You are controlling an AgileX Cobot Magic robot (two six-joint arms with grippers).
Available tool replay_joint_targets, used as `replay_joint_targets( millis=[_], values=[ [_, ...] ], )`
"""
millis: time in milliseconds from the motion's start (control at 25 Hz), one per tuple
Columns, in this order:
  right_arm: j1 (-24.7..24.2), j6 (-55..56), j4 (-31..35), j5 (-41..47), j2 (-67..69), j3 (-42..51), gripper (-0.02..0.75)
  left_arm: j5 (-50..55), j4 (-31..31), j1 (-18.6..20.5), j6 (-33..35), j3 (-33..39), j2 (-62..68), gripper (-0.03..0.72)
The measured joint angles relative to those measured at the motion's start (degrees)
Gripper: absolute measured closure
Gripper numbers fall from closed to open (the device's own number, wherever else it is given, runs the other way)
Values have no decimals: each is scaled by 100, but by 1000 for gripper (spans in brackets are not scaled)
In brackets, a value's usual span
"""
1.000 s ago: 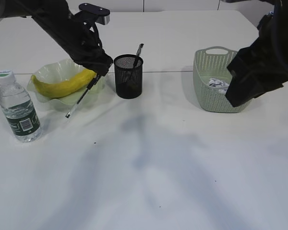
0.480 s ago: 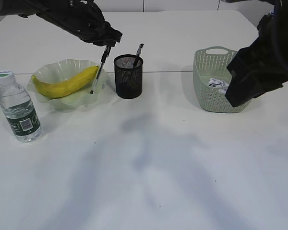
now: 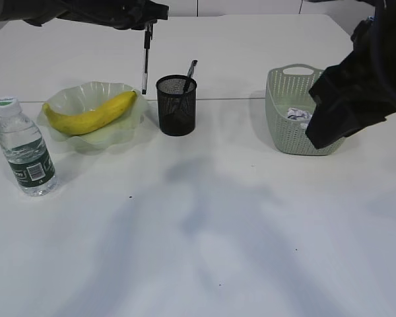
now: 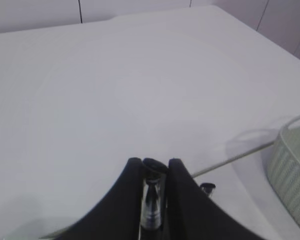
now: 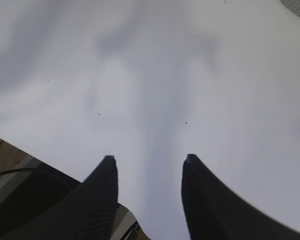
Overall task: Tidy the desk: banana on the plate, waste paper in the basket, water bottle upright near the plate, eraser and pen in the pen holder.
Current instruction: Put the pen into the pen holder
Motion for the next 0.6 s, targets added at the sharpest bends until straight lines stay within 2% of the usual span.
replay_joint_targets(
  millis=[320,600],
  values=[
    [0,0,13,0,0,0,417,-794,-576,-59,0,9,0,615],
    [0,0,13,0,0,0,417,-1106,-632,-263,0,9,0,615]
  ],
)
